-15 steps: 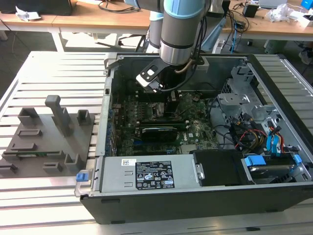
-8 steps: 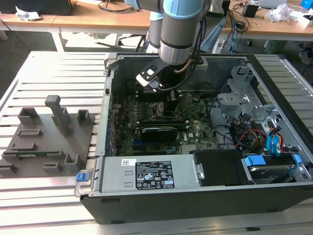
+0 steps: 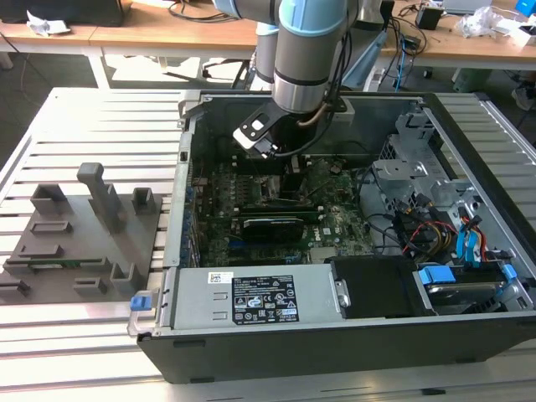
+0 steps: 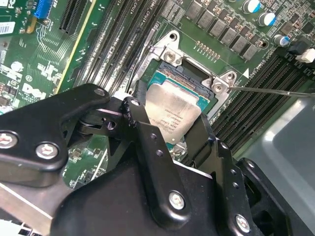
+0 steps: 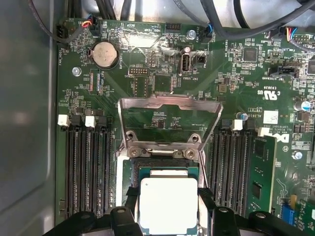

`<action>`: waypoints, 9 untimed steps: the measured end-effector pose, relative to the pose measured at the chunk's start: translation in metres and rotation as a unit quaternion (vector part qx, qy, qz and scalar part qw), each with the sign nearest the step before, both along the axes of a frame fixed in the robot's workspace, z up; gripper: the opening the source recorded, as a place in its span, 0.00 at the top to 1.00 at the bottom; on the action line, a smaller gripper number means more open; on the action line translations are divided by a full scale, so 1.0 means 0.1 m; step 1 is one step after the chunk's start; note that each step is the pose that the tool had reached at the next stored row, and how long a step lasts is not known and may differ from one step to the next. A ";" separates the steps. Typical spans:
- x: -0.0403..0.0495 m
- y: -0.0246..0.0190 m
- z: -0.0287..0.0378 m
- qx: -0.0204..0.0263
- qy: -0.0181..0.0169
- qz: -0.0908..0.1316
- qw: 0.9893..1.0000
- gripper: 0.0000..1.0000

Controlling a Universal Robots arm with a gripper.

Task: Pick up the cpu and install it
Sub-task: 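Place the cpu into insertion slot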

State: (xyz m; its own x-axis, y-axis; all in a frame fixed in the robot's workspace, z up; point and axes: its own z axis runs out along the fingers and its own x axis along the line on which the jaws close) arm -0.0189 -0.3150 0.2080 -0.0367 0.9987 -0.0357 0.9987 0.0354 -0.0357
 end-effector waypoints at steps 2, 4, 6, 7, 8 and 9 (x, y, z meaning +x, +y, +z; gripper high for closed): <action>-0.001 0.000 -0.021 0.000 0.000 -0.001 1.000 0.45; -0.002 0.005 -0.032 0.000 0.000 -0.002 1.000 0.45; -0.001 0.019 -0.037 0.000 0.000 -0.002 1.000 0.45; -0.002 0.021 -0.041 0.000 0.000 -0.002 1.000 0.45; -0.002 0.021 -0.049 0.000 0.000 -0.004 1.000 0.45; -0.003 0.022 -0.059 0.000 0.000 -0.007 1.000 0.45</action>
